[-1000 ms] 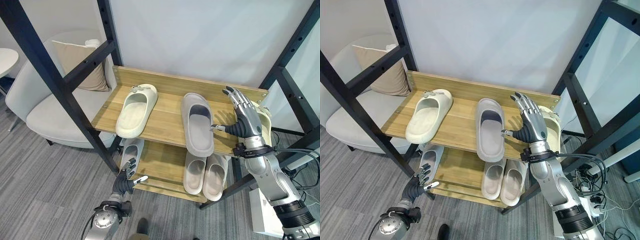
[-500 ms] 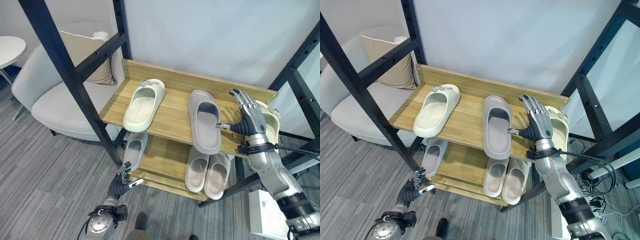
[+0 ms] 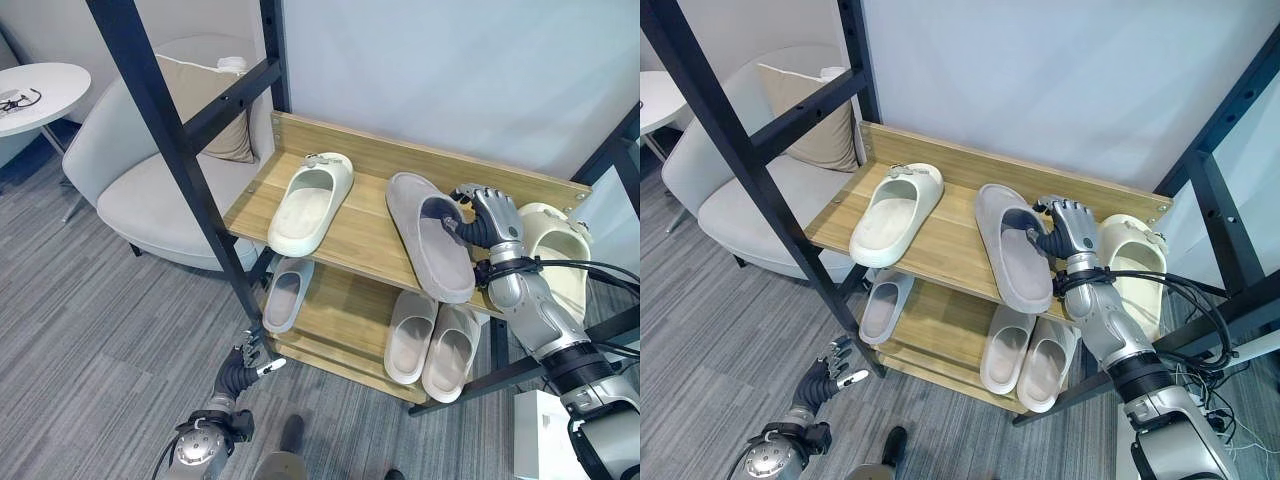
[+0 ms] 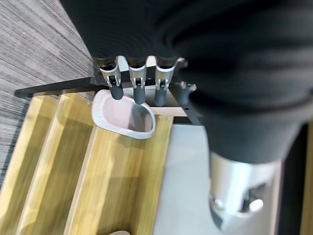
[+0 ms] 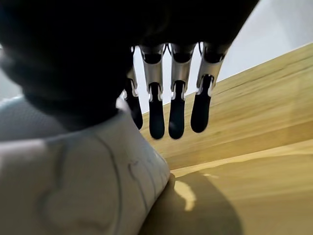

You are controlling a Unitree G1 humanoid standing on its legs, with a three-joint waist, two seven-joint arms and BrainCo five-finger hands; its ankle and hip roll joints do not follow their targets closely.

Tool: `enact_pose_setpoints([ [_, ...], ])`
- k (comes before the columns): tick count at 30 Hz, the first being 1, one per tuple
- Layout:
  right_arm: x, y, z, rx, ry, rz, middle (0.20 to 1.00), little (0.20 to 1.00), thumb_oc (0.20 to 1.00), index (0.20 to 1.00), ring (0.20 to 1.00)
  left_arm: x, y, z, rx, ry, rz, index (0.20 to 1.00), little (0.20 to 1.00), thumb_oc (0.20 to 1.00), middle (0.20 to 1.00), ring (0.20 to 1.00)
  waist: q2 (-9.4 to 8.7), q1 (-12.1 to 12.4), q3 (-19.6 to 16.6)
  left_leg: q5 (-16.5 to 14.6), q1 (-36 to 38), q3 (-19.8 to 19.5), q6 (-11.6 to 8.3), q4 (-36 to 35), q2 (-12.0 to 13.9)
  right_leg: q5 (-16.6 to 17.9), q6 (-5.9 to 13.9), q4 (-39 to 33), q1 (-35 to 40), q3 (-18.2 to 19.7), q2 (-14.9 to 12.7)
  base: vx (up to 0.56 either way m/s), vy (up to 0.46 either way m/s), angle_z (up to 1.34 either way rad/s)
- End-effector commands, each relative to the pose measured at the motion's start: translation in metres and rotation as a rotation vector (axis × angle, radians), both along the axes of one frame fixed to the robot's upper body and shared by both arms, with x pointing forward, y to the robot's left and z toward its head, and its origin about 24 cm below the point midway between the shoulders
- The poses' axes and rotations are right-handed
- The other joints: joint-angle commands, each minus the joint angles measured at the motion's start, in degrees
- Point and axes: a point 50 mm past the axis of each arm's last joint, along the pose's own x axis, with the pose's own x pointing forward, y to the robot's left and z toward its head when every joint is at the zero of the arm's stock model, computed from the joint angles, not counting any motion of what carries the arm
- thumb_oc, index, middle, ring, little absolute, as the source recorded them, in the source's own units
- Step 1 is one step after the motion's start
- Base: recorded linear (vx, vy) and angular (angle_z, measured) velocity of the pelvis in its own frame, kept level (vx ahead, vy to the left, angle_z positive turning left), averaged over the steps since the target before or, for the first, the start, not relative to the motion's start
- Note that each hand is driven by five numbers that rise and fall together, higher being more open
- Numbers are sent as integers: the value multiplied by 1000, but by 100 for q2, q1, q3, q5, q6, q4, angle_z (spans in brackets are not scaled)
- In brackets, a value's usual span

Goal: Arrange the slippers neatly on the shoe rack.

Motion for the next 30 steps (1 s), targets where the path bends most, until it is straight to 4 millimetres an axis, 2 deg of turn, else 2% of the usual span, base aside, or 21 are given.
enact_pose_setpoints([
  [1,6,-6,5,-29,14,-6,200,200,200,200,200,19,-4,21,1,-126,-51,1000,1000,1000,1000,1000,-105,347,194,-892,602,27,83,-34,35,-298,120,12,249,-35,-96,1,-10,11],
  [9,-10,-10,-3,44,9,0,200,200,200,200,200,20,-2,20,5,-121,-32,1000,1000,1000,1000,1000,-59,244,166,-905,639,38,72,-34,51,-320,108,12,251,-29,-91,0,-1,0],
  [15,-50,-2,35,280,-294,59,200,200,200,200,200,24,0,22,26,-136,15,1000,1000,1000,1000,1000,37,22,118,-928,699,76,84,-34,64,-342,87,22,266,45,-79,0,0,0],
  [20,-87,13,59,433,-484,196,200,200,200,200,200,23,0,23,32,-143,43,1000,1000,1000,1000,1000,105,-183,89,-909,712,124,62,-34,90,-350,76,32,253,72,-66,-19,-9,-1],
  [21,-98,20,65,518,-514,278,200,200,200,200,200,22,0,24,34,-146,51,1000,1000,1000,1000,1000,127,-248,68,-896,713,150,55,-34,97,-348,74,35,247,83,-60,-51,-18,-2],
  [23,-105,28,68,630,-518,375,200,200,200,200,200,20,0,24,30,-144,59,1000,1000,1000,1000,1000,147,-299,66,-881,714,183,43,-34,114,-338,75,40,234,92,-58,-60,-16,-8],
  [24,-112,37,69,752,-487,490,200,200,200,200,200,19,0,22,24,-134,69,1000,1000,1000,1000,1000,168,-339,55,-861,713,218,27,-34,145,-330,73,45,215,101,-64,-88,-28,-12],
  [25,-119,54,66,969,-381,705,200,200,200,200,200,18,1,21,22,-128,84,1000,1000,1000,1000,1000,184,-361,46,-835,715,254,6,-34,177,-329,60,56,215,93,-62,-91,-26,-11],
  [26,-124,68,62,1107,-283,849,200,200,200,200,200,17,1,21,18,-126,95,1000,1000,1000,1000,1000,193,-365,42,-819,712,246,-12,-34,196,-343,48,62,226,69,-58,-75,-25,-4],
  [30,-128,103,61,1241,-84,1130,200,200,200,200,200,16,3,18,10,-121,123,1000,1000,1000,1000,1000,198,-276,49,-776,693,182,-49,-34,216,-348,25,94,240,6,-51,-31,-11,4],
])
